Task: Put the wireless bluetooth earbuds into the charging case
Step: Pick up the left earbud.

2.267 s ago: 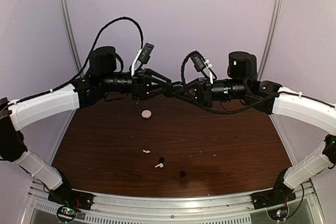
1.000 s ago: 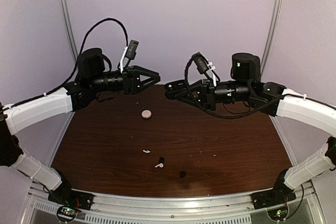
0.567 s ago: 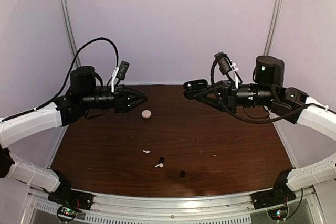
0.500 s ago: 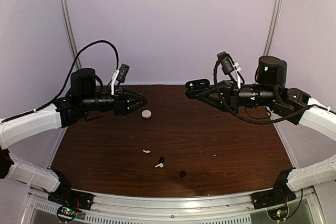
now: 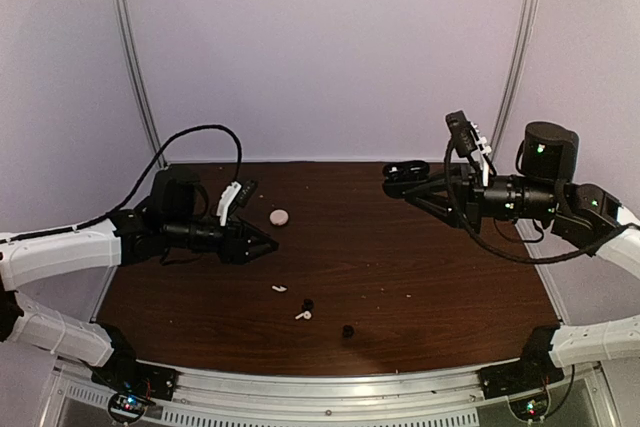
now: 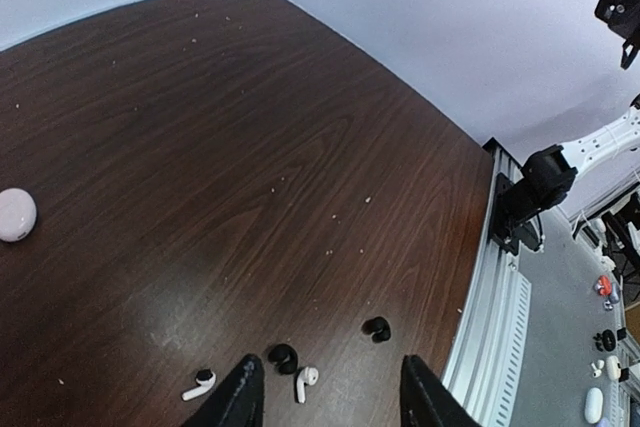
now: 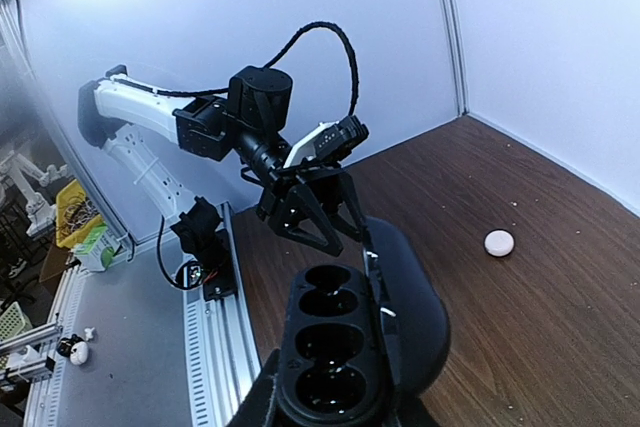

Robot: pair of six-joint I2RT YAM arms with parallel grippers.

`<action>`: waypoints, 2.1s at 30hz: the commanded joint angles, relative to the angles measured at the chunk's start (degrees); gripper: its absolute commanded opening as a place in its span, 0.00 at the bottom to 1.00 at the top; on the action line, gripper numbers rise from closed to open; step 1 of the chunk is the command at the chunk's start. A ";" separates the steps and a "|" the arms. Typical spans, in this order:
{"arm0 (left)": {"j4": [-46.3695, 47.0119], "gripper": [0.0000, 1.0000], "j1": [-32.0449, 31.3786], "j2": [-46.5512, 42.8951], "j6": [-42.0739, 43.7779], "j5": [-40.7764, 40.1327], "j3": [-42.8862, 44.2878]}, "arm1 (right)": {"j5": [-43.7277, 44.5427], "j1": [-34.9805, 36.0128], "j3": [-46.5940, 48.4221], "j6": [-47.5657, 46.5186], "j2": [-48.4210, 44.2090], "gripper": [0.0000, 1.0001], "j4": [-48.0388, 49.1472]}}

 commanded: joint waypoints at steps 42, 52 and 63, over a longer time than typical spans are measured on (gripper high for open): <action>-5.61 0.45 -2.58 8.88 7.18 -3.64 1.27 | 16.53 1.89 -11.08 -18.70 -6.78 0.00 11.65; -6.39 0.45 -5.45 11.03 8.81 -4.77 1.77 | 14.25 1.89 -10.86 -20.57 -7.90 0.00 9.78; -9.22 0.41 -8.64 15.77 6.77 -14.59 5.12 | 10.35 1.96 -8.45 -21.43 -3.59 0.00 6.36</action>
